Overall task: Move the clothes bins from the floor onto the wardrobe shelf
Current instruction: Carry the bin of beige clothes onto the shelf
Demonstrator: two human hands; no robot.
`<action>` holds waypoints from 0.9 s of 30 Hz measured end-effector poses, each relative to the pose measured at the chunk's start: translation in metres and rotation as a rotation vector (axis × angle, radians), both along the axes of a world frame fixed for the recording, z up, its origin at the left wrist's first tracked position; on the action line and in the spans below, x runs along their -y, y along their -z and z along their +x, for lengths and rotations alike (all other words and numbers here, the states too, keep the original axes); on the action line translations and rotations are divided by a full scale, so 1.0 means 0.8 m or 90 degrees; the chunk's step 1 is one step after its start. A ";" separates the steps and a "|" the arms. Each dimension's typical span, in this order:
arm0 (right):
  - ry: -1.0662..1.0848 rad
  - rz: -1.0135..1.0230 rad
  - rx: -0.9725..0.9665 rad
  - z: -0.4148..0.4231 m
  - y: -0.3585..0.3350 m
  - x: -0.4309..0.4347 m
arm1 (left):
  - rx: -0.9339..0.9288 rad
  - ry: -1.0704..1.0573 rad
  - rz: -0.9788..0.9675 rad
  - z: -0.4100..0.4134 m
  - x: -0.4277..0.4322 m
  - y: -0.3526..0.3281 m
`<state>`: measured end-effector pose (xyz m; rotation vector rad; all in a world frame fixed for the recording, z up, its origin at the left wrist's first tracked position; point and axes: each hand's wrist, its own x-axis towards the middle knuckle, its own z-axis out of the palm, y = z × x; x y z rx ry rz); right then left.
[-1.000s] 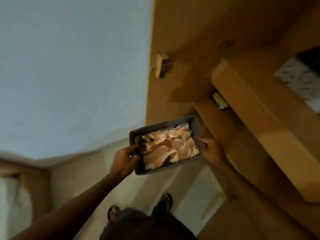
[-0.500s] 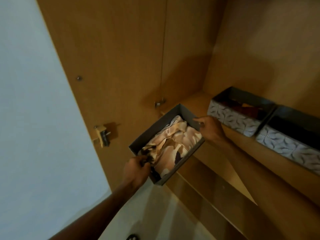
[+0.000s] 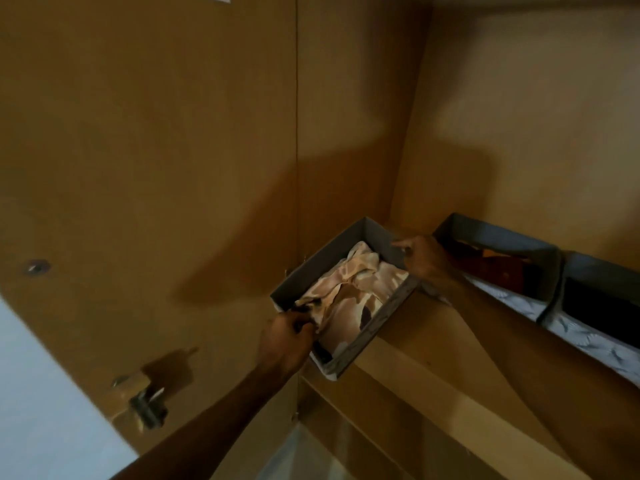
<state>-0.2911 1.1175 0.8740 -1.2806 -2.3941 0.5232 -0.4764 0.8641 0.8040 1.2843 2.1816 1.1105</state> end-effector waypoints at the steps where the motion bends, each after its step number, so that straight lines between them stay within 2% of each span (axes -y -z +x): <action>1: 0.005 -0.018 -0.008 -0.007 0.003 -0.019 | -0.017 0.005 -0.005 -0.009 -0.018 0.001; 6: 0.063 -0.069 -0.046 -0.038 0.010 -0.080 | -0.055 0.034 -0.048 -0.041 -0.091 0.006; 13: 0.095 -0.124 0.009 -0.059 0.032 -0.172 | -0.055 0.063 -0.067 -0.027 -0.171 0.016; 15: 0.086 -0.095 0.034 -0.054 0.035 -0.191 | -0.070 0.111 -0.058 -0.019 -0.193 0.010; 20: 0.015 -0.092 0.067 -0.042 0.036 -0.212 | -0.101 0.282 -0.078 -0.013 -0.238 -0.004; 22: -0.045 -0.099 0.057 -0.038 0.034 -0.205 | -0.181 0.256 -0.049 -0.018 -0.247 -0.001; 24: -0.111 -0.126 0.044 -0.035 0.028 -0.191 | -0.261 0.172 0.009 -0.025 -0.248 0.007; 27: -0.223 -0.181 0.097 -0.034 0.018 -0.162 | -0.337 0.154 0.029 -0.040 -0.246 0.021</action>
